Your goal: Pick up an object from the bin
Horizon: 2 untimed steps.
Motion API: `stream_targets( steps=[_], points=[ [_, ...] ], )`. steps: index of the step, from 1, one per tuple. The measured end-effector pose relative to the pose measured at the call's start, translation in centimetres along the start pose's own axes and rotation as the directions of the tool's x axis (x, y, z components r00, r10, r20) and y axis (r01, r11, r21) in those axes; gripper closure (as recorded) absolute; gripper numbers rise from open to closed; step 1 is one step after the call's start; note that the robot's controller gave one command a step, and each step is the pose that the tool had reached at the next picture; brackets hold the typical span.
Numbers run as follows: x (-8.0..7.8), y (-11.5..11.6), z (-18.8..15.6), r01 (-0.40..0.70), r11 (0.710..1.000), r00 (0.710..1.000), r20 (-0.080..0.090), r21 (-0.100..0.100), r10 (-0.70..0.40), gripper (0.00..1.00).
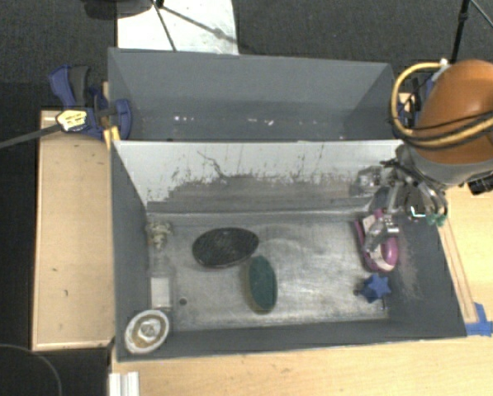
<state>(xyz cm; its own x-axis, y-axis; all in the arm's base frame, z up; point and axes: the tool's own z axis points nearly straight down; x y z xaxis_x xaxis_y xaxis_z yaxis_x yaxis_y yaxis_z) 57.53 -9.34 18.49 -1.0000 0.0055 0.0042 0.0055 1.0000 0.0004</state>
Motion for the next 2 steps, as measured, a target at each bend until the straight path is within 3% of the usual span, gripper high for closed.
stream_targets(
  steps=[1,2],
  points=[
    [-0.4,-4.6,9.5,0.235,0.972,0.972,0.014,-0.002,-0.235,0.0],
    [-2.0,-0.2,-2.5,0.275,0.961,0.961,0.016,0.005,-0.275,0.0]
  ],
)
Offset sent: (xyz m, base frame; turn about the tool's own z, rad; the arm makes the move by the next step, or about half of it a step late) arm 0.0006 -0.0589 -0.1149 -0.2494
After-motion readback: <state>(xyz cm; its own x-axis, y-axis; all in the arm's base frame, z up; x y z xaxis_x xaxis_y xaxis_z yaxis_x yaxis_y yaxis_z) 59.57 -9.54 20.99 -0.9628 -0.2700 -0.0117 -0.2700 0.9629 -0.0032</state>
